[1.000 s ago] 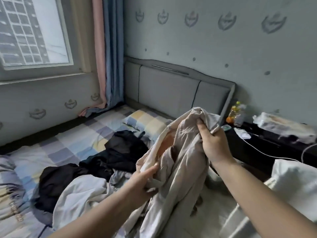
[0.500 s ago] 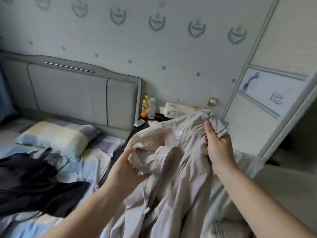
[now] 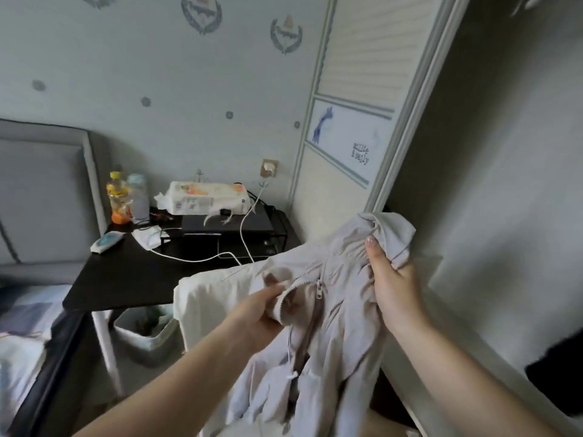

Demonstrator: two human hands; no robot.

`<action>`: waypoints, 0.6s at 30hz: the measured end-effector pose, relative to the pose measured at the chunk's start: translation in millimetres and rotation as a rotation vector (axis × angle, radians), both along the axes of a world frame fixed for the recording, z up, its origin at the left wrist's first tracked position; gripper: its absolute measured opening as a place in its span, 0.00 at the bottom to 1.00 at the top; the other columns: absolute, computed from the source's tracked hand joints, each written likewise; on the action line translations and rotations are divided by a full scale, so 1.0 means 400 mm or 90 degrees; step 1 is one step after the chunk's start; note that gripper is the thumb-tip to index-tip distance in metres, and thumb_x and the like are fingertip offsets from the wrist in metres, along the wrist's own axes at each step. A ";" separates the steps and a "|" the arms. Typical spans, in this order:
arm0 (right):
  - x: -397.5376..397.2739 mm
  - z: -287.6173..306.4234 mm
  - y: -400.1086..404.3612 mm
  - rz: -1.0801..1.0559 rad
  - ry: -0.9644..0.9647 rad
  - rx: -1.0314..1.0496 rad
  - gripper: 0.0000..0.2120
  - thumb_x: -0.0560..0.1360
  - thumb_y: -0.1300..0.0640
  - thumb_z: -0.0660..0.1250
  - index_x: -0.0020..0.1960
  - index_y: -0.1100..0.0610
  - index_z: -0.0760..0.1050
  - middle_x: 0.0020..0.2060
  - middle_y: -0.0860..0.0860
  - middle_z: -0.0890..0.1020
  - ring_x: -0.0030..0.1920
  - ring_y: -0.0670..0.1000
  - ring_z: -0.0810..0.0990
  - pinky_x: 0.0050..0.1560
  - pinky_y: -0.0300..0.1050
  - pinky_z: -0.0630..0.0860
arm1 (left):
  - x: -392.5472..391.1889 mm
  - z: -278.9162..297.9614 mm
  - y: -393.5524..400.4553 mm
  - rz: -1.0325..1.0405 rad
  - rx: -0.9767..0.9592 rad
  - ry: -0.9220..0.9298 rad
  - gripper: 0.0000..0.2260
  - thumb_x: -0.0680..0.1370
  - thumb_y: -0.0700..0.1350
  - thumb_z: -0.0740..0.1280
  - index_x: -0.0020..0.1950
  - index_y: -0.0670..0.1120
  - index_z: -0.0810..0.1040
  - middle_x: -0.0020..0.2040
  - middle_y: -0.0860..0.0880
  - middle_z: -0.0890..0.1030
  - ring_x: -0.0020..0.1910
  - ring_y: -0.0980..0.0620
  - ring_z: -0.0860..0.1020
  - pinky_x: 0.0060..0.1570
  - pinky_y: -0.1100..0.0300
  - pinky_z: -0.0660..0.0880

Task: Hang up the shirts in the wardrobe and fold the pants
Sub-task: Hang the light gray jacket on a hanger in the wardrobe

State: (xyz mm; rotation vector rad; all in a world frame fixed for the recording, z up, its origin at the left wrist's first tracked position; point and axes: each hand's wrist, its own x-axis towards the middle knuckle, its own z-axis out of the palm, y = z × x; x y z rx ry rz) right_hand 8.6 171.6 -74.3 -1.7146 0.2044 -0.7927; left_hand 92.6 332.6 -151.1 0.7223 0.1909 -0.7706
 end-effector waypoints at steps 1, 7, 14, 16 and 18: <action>-0.003 0.004 -0.028 -0.021 -0.003 0.009 0.06 0.75 0.44 0.65 0.46 0.37 0.81 0.43 0.38 0.84 0.46 0.37 0.82 0.41 0.27 0.74 | 0.025 0.010 -0.030 -0.009 0.006 -0.002 0.07 0.79 0.34 0.61 0.56 0.37 0.75 0.46 0.39 0.79 0.39 0.46 0.80 0.36 0.55 0.80; 0.037 0.076 -0.202 -0.204 -0.068 0.103 0.12 0.75 0.48 0.67 0.34 0.42 0.82 0.30 0.42 0.82 0.32 0.40 0.80 0.33 0.35 0.74 | 0.198 0.124 -0.225 -0.128 -0.089 -0.039 0.11 0.80 0.41 0.62 0.57 0.35 0.77 0.52 0.39 0.81 0.47 0.46 0.82 0.44 0.51 0.81; 0.079 0.242 -0.345 -0.288 -0.194 0.175 0.04 0.73 0.53 0.71 0.46 0.51 0.83 0.43 0.50 0.86 0.44 0.49 0.85 0.36 0.40 0.79 | 0.344 0.324 -0.450 -0.313 -0.094 -0.184 0.21 0.76 0.55 0.65 0.58 0.38 0.79 0.56 0.38 0.80 0.54 0.43 0.80 0.59 0.49 0.76; 0.079 0.274 -0.384 -0.318 -0.204 0.197 0.07 0.72 0.53 0.71 0.48 0.54 0.81 0.43 0.51 0.86 0.44 0.51 0.85 0.36 0.41 0.80 | 0.375 0.380 -0.507 -0.363 -0.121 -0.204 0.21 0.76 0.58 0.64 0.49 0.40 0.82 0.47 0.39 0.83 0.41 0.43 0.84 0.39 0.50 0.82; 0.072 0.301 -0.416 -0.330 -0.215 0.221 0.09 0.73 0.54 0.70 0.52 0.55 0.80 0.43 0.51 0.86 0.43 0.51 0.85 0.36 0.41 0.80 | 0.393 0.428 -0.559 -0.382 -0.152 -0.184 0.20 0.75 0.58 0.64 0.44 0.42 0.82 0.41 0.42 0.82 0.33 0.45 0.83 0.29 0.53 0.80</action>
